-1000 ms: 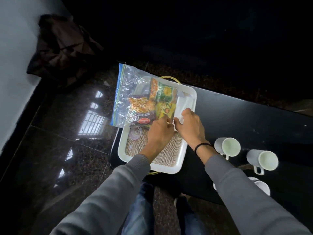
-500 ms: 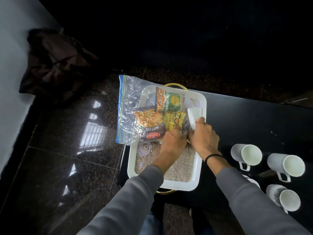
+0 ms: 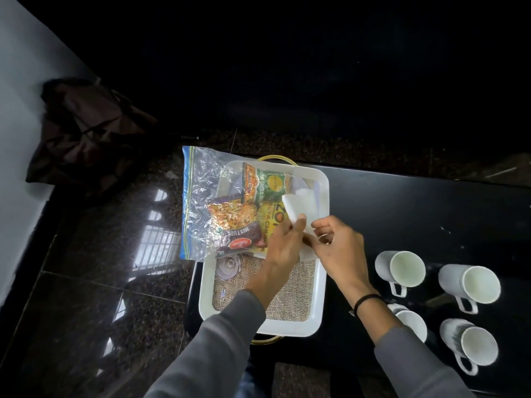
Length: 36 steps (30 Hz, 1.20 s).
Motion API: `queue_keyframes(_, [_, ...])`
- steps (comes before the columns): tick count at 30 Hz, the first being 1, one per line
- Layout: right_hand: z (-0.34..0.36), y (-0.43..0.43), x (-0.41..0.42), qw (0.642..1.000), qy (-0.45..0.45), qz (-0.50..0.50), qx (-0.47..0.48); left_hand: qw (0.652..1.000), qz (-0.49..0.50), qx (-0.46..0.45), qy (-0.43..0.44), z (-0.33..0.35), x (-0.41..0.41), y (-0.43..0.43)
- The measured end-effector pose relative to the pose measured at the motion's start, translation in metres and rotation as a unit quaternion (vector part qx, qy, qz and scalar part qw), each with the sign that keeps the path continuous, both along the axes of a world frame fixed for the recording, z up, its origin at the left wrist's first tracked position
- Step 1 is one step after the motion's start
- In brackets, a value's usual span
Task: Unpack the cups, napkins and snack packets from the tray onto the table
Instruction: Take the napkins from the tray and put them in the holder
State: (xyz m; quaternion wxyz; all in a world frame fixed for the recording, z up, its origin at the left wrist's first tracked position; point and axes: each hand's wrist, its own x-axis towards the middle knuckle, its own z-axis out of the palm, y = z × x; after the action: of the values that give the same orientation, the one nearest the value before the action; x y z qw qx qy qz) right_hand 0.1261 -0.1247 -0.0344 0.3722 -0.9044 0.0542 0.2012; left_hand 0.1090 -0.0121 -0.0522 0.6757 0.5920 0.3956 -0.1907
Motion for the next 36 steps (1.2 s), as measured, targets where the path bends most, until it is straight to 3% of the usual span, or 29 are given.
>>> queue_keyframes(9, [0.004, -0.043, 0.008, 0.998, 0.007, -0.031, 0.054, 0.998, 0.039, -0.005, -0.044, 0.001, 0.004, -0.019])
queue_keyframes(17, [0.006, -0.069, 0.012, 0.971, 0.078, -0.172, 0.150, 0.997, 0.061, 0.007, -0.043, 0.004, 0.001, -0.033])
queue_keyframes(27, [0.051, -0.092, -0.008, 0.987, -0.119, 0.013, 0.107, 0.993, 0.089, -0.077, -0.005, 0.048, 0.013, -0.070])
queue_keyframes(30, [0.057, -0.107, -0.012, 0.987, -0.124, 0.067, 0.073, 0.990, 0.101, -0.100, -0.008, 0.065, 0.020, -0.090])
queue_keyframes(33, [0.065, -0.129, -0.012, 0.990, -0.096, 0.045, 0.092, 0.991, 0.077, -0.111, -0.008, 0.079, 0.029, -0.114])
queue_keyframes(36, [0.076, -0.155, -0.010, 0.982, -0.072, -0.029, 0.170, 0.997, 0.022, -0.070, -0.034, 0.086, 0.033, -0.140])
